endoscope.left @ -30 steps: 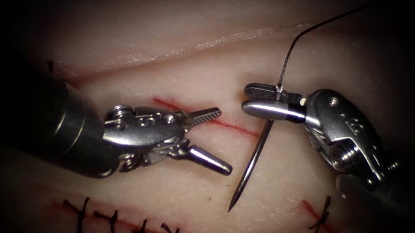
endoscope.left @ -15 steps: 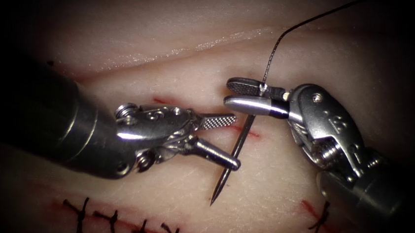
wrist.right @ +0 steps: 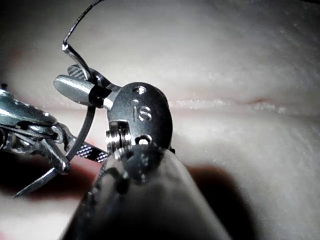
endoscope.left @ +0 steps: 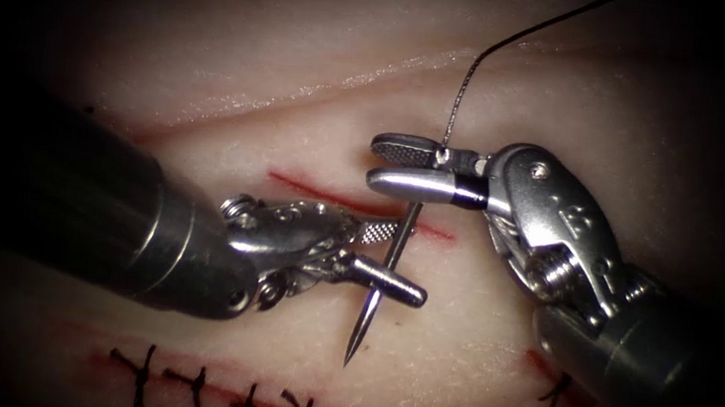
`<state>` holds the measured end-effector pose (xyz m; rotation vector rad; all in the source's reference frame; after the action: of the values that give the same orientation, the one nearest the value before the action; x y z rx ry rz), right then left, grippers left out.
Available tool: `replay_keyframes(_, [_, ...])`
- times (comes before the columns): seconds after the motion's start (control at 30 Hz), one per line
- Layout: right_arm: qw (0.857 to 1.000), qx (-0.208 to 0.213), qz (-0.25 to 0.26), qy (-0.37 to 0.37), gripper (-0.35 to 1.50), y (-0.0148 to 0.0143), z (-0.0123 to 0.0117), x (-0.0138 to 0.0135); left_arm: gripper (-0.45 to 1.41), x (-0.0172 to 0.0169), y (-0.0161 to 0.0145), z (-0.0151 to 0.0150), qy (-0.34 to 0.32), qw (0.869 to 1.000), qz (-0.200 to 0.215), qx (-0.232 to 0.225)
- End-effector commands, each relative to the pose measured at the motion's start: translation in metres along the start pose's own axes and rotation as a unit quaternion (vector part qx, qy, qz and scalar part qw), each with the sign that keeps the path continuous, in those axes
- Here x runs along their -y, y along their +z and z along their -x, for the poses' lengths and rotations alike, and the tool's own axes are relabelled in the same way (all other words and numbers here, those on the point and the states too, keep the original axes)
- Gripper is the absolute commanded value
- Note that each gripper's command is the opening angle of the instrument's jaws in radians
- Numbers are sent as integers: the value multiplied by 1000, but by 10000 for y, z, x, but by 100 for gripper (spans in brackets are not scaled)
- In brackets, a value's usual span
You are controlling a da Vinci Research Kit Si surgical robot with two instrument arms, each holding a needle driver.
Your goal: Wound Closure
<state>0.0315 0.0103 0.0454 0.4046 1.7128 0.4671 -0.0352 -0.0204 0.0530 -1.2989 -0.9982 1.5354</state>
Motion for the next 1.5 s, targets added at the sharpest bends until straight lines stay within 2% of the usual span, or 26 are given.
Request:
replay_keyframes(0.03, [1000,0,-1,-1,-35,9,6,-3,98,2,2,6,-4,1000,1,1])
replay_keyframes(0.37, [1000,-1,-4,-5,-35,9,5,4,93,4,-5,6,-24,1000,-1,1])
replay_keyframes(0.43, [1000,-2,-4,-4,-35,9,5,4,78,3,-6,7,-30,1000,-1,1])
replay_keyframes(0.47, [1000,-1,-3,-7,-35,10,5,4,57,2,-6,9,-33,999,-2,5])
replay_keyframes(0.53, [1000,-1,-3,-7,-35,10,5,4,34,1,-7,10,-33,999,-5,11])
replay_keyframes(0.6, [1000,1,-1,-10,-35,8,5,3,21,1,-11,10,-39,999,-5,16])
replay_keyframes(0.7, [1000,1,-1,-10,-35,8,5,3,-26,0,-12,11,-51,998,-10,27])
replay_keyframes(0.77, [1000,1,0,-10,-35,9,5,3,-45,0,-11,12,-61,997,-16,36])
replay_keyframes(1.0, [1000,1,0,-14,-35,8,6,5,-45,0,-8,10,-83,996,-20,38])
replay_keyframes(1.03, [1000,3,6,-14,-16,8,6,6,-45,-1,-8,10,-83,996,-21,39])
replay_keyframes(1.07, [1000,6,11,-14,17,8,7,7,-45,-1,-7,10,-83,996,-19,35])
replay_keyframes(1.13, [1000,9,15,-15,51,6,8,8,-45,-3,-8,7,-83,996,-12,23])
replay_keyframes(1.17, [1000,9,15,-15,56,5,8,9,-45,-4,-8,6,-84,996,-10,21])
replay_keyframes(1.27, [999,18,27,-15,100,3,8,10,-45,-6,-9,2,-85,996,-12,2])
replay_keyframes(1.3, [999,22,33,-15,108,3,8,10,-45,-7,-9,2,-86,996,-17,-3])
replay_keyframes(1.4, [998,32,51,-18,113,2,8,10,-45,-8,-8,2,-86,996,-15,-8])
replay_keyframes(1.5, [997,40,64,-20,110,1,8,11,-45,-8,-9,2,-85,996,-9,-17])
